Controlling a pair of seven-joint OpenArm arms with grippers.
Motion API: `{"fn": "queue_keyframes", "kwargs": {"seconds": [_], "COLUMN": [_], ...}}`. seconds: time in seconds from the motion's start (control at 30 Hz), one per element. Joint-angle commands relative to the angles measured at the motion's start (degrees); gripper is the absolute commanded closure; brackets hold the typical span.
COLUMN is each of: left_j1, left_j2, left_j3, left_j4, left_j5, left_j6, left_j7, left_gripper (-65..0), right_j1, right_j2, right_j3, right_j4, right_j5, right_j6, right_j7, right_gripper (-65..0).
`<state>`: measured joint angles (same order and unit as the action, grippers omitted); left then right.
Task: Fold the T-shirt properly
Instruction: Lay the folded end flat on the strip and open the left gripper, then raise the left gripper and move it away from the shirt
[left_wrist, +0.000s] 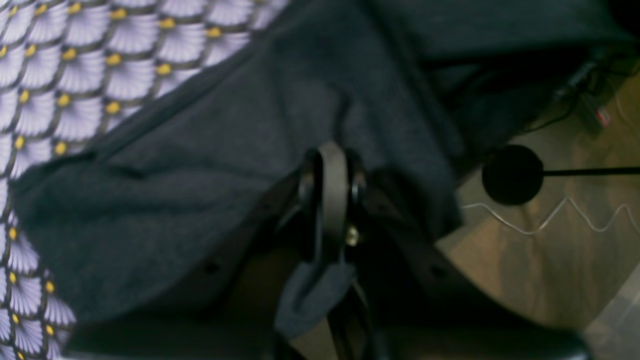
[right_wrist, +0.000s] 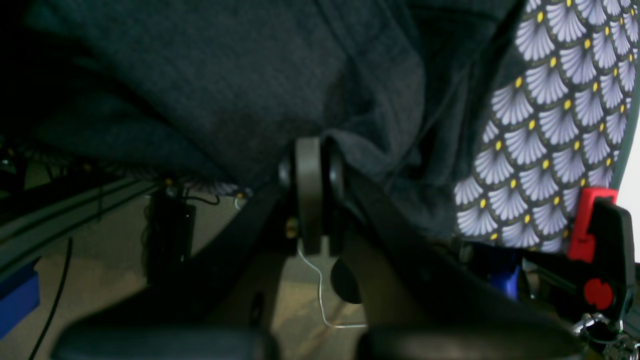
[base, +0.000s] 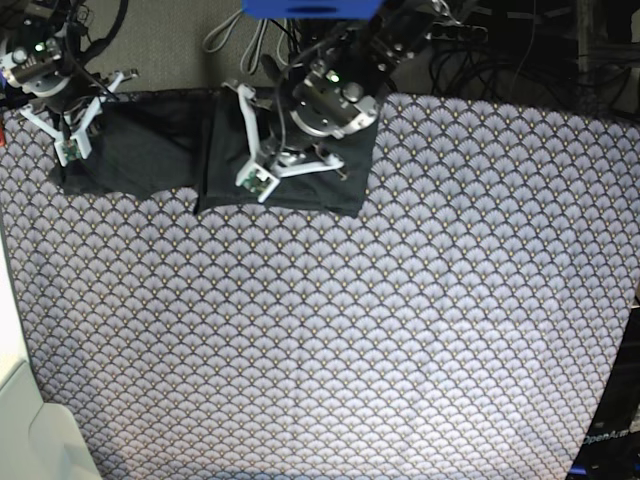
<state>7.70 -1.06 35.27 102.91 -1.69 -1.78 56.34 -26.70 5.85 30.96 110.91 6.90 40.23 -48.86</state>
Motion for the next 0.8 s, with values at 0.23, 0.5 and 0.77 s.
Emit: {"fn": "queue_keyframes", "kwargs": {"seconds": [0.23, 0.5, 0.77], "left_j1": [1.7, 1.8, 2.1], "left_j2": [-0.2, -5.0, -6.1], "left_j3": [-16.1, -17.4, -17.5], "left_j4": [1.5, -1.3, -1.2], "left_j5": [-0.2, -0.6, -0.7], "left_j6": [-0.6, -0.6, -0.5], "left_j7": [-0.3, -0.3, -0.3], "left_gripper": [-0.2, -0.5, -19.2], "right_j1": [-0.1, 0.4, 0.6], "right_j2": [0.7, 2.5, 4.7], "right_j3": [0.4, 0.6, 1.6], "right_j4": [1.0, 1.0, 1.4], "right_j5": [0.4, 0.5, 0.6], "right_j6": [-0.2, -0.2, -0.2], "right_j7": [0.8, 0.7, 0.7], "right_gripper": [0.0, -15.0, -19.7]}}
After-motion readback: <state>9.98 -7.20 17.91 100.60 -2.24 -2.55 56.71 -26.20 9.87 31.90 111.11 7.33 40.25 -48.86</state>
